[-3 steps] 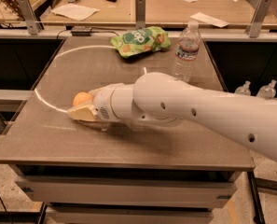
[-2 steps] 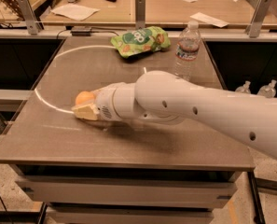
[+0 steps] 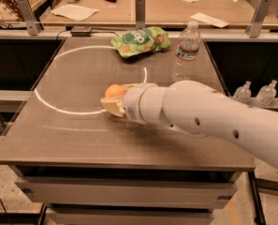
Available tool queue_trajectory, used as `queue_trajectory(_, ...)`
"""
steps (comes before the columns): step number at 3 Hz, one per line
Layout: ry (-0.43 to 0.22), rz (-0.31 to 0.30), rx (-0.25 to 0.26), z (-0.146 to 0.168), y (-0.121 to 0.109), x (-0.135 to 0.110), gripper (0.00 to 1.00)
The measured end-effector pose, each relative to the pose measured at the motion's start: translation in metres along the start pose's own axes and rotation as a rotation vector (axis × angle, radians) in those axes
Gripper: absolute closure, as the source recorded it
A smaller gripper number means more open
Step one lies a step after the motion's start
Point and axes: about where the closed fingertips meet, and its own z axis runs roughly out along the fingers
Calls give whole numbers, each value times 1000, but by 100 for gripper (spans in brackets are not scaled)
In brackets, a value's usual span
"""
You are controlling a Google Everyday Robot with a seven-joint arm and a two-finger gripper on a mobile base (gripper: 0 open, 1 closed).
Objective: Move orange near water bottle
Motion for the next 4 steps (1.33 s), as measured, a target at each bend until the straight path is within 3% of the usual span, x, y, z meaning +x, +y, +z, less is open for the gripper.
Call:
queue_trajectory(1, 18, 16, 166, -49, -38, 24, 100)
queue_trajectory(2, 43, 17, 292, -94, -72, 50, 100)
queue_trajectory(3, 80, 18, 388, -130, -100, 81, 100)
queue_trajectory(4, 85, 26, 445, -141, -125, 93, 100)
